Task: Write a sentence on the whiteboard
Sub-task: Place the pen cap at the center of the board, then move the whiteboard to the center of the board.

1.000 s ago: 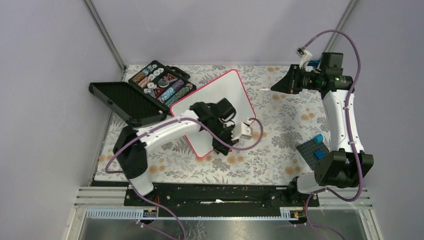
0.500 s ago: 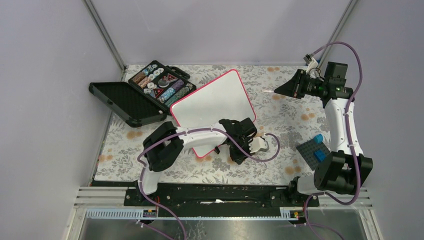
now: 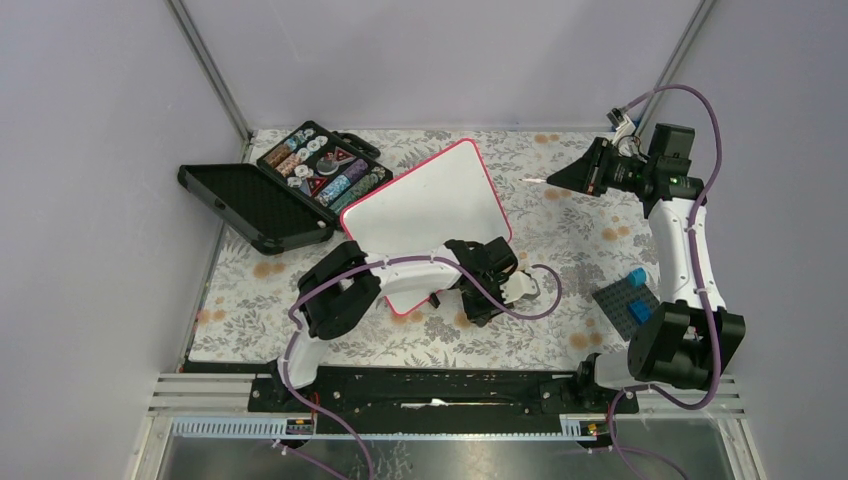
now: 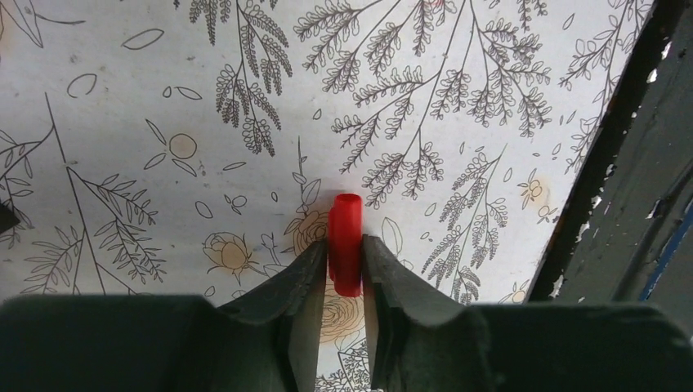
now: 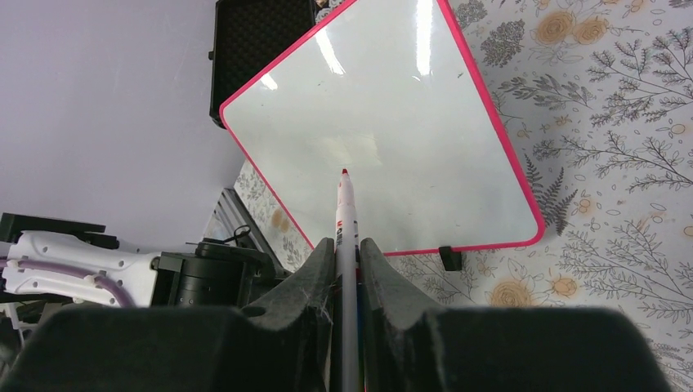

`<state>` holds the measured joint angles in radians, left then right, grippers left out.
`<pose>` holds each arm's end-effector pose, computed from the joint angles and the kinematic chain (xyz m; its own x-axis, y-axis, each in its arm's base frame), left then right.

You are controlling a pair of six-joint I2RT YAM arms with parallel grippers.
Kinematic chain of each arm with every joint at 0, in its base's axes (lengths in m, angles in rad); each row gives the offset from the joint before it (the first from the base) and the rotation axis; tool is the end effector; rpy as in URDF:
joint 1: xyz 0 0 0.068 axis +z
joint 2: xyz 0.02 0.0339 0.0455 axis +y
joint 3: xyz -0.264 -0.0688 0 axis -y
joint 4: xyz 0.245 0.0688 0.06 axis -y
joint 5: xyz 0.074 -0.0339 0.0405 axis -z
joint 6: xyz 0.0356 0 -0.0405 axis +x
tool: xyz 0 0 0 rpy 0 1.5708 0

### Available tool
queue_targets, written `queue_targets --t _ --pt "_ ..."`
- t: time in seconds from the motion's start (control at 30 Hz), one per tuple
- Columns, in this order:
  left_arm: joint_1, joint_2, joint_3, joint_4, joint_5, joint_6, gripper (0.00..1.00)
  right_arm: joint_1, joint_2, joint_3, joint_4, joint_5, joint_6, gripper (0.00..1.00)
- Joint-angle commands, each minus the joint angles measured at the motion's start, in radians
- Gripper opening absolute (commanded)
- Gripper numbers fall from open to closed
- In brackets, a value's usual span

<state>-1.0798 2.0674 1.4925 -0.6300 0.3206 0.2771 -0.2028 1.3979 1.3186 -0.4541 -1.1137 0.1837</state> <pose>0.1894 -0.3780 0.1621 -0.1800 0.8873 -0.4246 0.9766 0.1095 -0.1852 0.3011 -0.0293 0.3684 -0.6117 0.2081 -0.7632 -0.5657 0.5593 0.6059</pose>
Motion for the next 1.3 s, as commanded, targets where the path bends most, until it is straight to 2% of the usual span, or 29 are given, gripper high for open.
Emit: queue_targets --t 0.0,0.47,0.63,0.7,0.83,1.03,1.27 --pt "0.0 0.035 0.037 0.002 -0.039 -0.003 0.3 0.0 0.014 0.006 0.037 -0.044 0.008 0.0" --pt "0.002 -0.03 0.097 -0.079 -0.01 0.002 0.65 0.002 0.024 0.02 0.037 -0.054 -0.007 0.0" --pt "0.035 -0.117 0.106 -0.081 0.084 0.009 0.92 0.011 0.033 0.039 0.035 -0.046 -0.01 0.0" --pt "0.075 -0.157 0.11 -0.074 0.139 -0.003 0.99 0.016 0.036 0.051 0.035 -0.038 -0.013 0.0" --pt "0.172 -0.25 0.128 -0.07 0.221 -0.058 0.99 0.022 0.054 0.089 0.018 -0.017 -0.031 0.0" --pt "0.291 -0.427 0.127 -0.115 0.205 -0.081 0.99 0.052 0.112 0.155 0.004 0.005 -0.053 0.0" --pt "0.613 -0.653 0.009 -0.06 0.284 -0.179 0.99 0.183 0.147 0.232 -0.008 0.07 -0.091 0.0"
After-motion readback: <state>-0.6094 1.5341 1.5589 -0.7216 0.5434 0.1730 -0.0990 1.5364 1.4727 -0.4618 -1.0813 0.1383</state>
